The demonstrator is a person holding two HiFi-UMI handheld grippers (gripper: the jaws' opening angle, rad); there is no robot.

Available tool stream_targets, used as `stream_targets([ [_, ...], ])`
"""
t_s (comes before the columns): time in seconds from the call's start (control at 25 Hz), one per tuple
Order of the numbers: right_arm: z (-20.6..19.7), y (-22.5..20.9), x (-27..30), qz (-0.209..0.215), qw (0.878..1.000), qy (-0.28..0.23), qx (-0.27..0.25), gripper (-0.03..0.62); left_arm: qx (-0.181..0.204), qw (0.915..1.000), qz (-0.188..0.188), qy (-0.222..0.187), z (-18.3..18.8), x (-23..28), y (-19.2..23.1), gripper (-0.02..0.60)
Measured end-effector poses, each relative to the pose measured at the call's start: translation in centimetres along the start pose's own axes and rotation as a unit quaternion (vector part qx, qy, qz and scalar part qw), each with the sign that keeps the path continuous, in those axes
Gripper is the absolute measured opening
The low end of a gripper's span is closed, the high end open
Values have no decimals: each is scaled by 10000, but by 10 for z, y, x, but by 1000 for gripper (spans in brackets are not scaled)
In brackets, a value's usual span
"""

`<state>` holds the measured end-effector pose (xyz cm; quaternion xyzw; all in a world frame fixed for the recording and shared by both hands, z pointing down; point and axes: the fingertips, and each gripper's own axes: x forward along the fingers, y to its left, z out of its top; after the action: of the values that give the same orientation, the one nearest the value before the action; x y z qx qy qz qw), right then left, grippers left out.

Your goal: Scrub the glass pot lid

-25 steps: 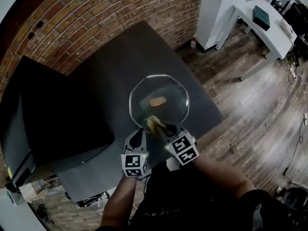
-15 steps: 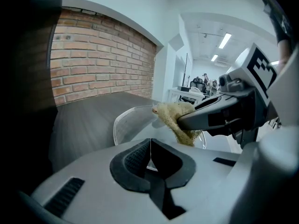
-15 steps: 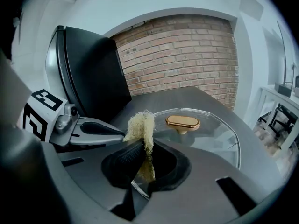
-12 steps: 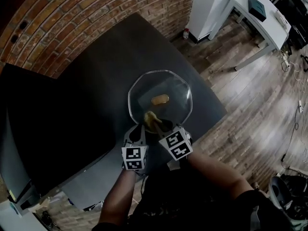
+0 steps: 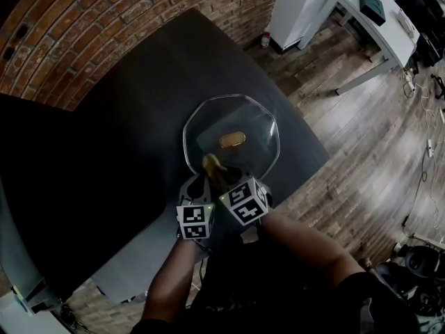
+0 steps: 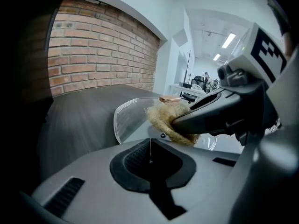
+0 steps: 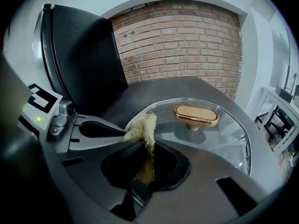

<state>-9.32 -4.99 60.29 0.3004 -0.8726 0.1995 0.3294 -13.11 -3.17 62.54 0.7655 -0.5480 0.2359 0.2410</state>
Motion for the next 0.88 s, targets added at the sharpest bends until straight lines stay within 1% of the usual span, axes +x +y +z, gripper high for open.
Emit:
stream_targets([
  [0.2, -3, -3, 3, -30, 9999, 125, 34, 51, -24, 10000, -46, -9, -2, 0, -1, 34],
  [0.48, -9, -12, -6, -71, 9997, 185, 136, 52, -47, 10000, 44, 64, -1, -1, -1, 34],
  [0.88, -23, -50, -32, -352, 9978, 178, 526, 52, -96, 9998, 140, 104, -2, -2, -1, 34],
])
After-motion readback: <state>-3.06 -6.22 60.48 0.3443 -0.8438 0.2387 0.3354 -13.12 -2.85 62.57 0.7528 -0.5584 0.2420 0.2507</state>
